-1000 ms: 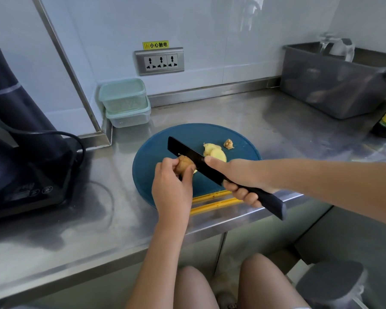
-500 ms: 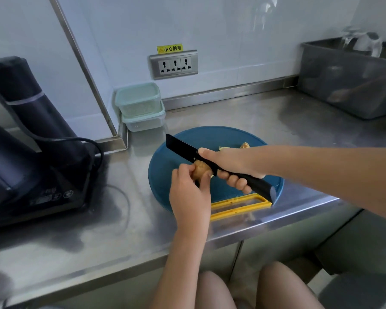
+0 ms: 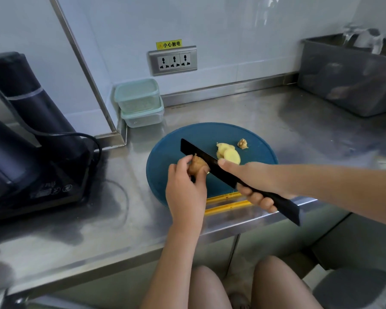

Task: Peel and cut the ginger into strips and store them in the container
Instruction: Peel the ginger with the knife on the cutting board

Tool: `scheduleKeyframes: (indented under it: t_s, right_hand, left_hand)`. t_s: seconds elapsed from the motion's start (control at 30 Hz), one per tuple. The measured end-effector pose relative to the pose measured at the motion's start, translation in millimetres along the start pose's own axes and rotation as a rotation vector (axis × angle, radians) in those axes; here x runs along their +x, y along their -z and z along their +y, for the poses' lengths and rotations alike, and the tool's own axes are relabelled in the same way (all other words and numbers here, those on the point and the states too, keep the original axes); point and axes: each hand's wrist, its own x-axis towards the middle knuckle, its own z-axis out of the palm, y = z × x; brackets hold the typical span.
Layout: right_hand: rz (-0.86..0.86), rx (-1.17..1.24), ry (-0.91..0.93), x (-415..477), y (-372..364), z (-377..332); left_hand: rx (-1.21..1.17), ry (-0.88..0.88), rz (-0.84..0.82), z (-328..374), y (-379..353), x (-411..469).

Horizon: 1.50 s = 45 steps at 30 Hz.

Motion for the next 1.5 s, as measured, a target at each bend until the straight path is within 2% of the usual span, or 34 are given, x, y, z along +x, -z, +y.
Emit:
scheduleKeyframes:
  t_s: [0.2, 0.73, 0.9, 1.17, 1.5]
  right_hand:
    - [-0.009, -0.022, -0.015, -11, 3, 16]
    - [0.043, -0.065, 0.011, 11, -9, -50]
    - [0.071, -0.014, 0.012, 6, -13, -33]
    - [0.045, -0.122, -0.113, -31, 12, 25]
    - [0.061, -0.114, -0.051, -1, 0, -14]
  left_hand:
    - [0.028, 0.006, -0.002, -1, -2, 1]
    - [-0.005, 0.013, -0.014, -2, 0, 1]
    - [-0.029, 0.013, -0.017, 0, 2, 0]
    - [-0.026, 0.064, -0.011, 1, 1, 3]
    - [-0.037, 0.086, -0.019, 3, 1, 1]
